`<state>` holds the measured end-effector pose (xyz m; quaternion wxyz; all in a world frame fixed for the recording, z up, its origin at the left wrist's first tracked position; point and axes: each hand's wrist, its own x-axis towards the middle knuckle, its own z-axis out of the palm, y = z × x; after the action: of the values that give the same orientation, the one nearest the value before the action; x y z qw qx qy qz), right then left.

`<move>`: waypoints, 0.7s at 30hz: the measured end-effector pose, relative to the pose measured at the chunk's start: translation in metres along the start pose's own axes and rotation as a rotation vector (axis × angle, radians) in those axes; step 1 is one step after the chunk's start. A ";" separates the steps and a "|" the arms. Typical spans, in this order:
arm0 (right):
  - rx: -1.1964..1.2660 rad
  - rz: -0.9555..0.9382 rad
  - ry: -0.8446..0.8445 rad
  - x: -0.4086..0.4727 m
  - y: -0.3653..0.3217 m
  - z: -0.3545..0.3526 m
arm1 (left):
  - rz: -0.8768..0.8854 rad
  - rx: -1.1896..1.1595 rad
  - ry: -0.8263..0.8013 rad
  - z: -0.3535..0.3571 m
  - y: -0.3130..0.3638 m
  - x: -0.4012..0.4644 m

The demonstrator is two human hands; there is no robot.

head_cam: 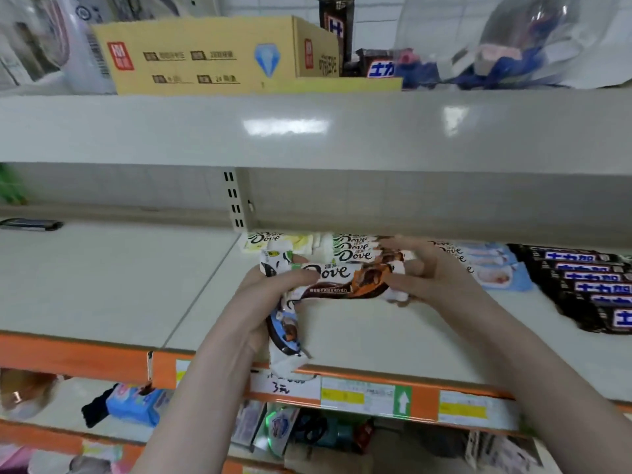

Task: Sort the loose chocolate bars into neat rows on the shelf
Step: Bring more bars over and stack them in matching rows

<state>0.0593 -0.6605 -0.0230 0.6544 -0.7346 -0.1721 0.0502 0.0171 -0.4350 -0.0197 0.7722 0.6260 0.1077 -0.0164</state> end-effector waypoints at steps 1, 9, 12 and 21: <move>-0.114 -0.028 -0.029 -0.005 0.001 0.000 | -0.003 -0.002 0.001 0.000 0.000 0.001; -0.852 -0.437 -0.050 -0.015 0.003 0.009 | -0.085 0.010 -0.062 0.015 -0.008 0.007; -0.996 -0.561 -0.021 -0.008 0.010 0.006 | -0.113 -0.060 -0.089 0.016 -0.011 0.007; -1.184 -0.563 0.016 0.033 0.037 -0.008 | -0.213 -0.412 0.030 0.001 -0.033 0.019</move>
<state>0.0996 -0.6602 -0.0527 0.1287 -0.8979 -0.3514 -0.2319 0.0303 -0.4409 -0.0551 0.8758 0.4404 0.1860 -0.0662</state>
